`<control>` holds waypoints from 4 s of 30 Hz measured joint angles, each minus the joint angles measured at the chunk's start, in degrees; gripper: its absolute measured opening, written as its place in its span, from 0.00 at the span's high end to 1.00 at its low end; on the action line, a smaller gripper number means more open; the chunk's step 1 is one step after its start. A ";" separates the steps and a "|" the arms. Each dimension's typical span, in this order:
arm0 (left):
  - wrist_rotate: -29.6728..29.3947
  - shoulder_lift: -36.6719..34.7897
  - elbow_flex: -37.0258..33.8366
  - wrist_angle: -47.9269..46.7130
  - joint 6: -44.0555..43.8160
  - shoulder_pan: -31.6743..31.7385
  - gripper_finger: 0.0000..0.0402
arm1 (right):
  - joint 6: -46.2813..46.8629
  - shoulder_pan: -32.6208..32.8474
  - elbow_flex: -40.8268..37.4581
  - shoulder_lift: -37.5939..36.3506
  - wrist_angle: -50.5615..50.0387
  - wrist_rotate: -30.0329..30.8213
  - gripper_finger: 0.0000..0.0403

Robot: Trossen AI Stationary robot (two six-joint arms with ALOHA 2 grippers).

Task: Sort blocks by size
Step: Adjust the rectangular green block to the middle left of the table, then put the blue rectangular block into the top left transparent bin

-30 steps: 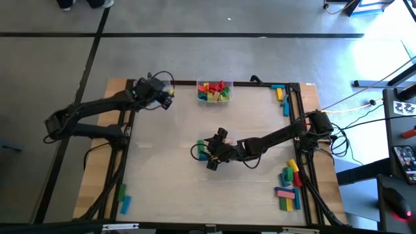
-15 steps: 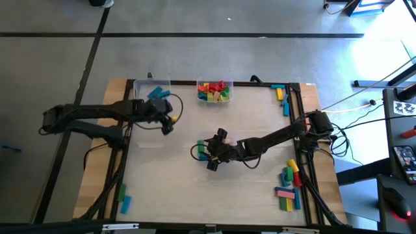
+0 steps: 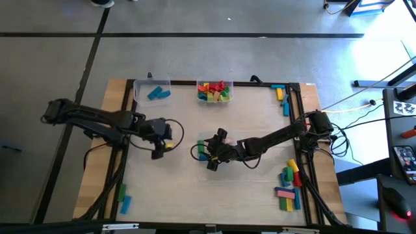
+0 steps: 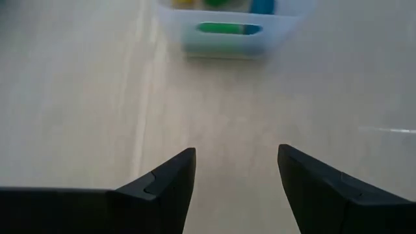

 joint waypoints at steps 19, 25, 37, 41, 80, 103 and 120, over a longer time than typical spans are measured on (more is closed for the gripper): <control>-3.63 0.13 1.77 8.89 -8.21 -19.42 0.47 | 0.31 0.02 0.00 0.02 0.00 -1.97 0.38; -8.18 2.17 6.52 7.06 -12.63 -27.66 0.47 | 0.35 0.02 0.00 0.02 0.06 -1.97 0.38; -8.88 13.13 14.23 -11.29 -28.02 -36.20 0.47 | 0.28 0.02 0.00 0.04 -0.01 -1.97 0.38; -3.12 15.95 14.23 -14.27 -35.24 -37.80 0.47 | 0.01 0.02 0.00 0.04 -0.02 -1.97 0.38; 25.31 39.59 14.41 -15.64 -56.48 -58.59 0.99 | -1.49 0.02 0.00 0.04 -1.41 -1.95 0.38; 23.26 39.17 14.19 -16.67 -41.28 -52.25 0.99 | -1.29 0.02 0.00 0.04 -1.41 -1.95 0.38; 18.39 32.66 16.85 -20.67 -50.68 -51.60 0.99 | -1.27 0.01 0.00 0.04 -1.51 -1.95 0.38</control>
